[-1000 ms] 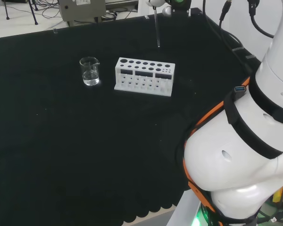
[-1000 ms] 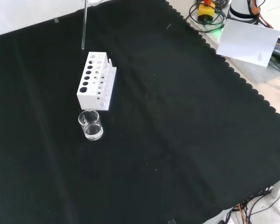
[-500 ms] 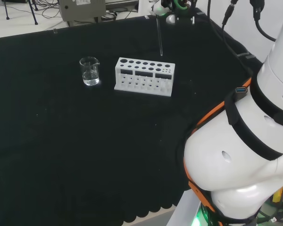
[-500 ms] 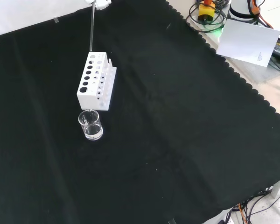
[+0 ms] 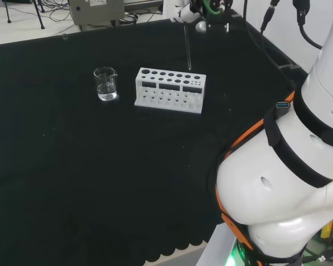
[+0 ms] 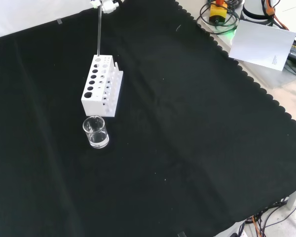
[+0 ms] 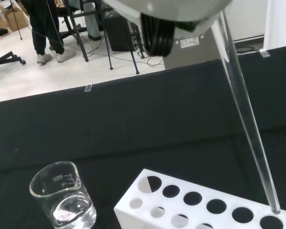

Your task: Put the glass rod back on the white test tube rack.

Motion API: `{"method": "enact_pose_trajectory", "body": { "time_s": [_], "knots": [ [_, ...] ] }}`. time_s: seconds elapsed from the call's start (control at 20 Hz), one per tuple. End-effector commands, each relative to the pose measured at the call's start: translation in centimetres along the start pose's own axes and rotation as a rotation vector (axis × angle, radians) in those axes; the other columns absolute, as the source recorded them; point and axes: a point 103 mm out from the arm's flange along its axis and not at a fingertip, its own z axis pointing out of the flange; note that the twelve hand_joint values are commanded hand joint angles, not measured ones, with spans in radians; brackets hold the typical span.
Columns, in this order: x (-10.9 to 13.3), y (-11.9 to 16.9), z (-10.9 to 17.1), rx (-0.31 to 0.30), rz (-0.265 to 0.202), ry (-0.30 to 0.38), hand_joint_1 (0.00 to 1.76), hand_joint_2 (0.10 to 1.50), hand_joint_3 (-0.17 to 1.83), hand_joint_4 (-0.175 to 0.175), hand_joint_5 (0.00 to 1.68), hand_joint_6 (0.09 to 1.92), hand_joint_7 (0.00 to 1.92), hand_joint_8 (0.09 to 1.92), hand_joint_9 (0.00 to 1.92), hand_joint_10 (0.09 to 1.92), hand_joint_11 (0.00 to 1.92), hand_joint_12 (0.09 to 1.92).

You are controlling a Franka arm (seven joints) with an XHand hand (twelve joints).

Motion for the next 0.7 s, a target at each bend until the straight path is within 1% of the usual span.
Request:
{"method": "enact_pose_trajectory", "body": {
  "time_s": [0.05, 0.4, 0.7],
  "knots": [
    [0.46, 0.59, 0.85, 0.008, -0.010, 0.009, 1.30, 0.70, 0.80, -0.175, 1.00, 0.92, 1.12, 1.30, 1.62, 1.01, 1.67, 0.88],
    [0.67, 0.92, 1.32, 0.021, -0.010, 0.000, 1.30, 0.70, 0.80, -0.175, 1.00, 0.92, 1.12, 1.30, 1.62, 1.01, 1.67, 0.88],
    [0.56, 1.15, 1.66, 0.022, -0.009, 0.016, 1.30, 0.70, 0.80, -0.175, 1.00, 0.92, 1.12, 1.30, 1.63, 1.01, 1.67, 0.88]
  ]
}}
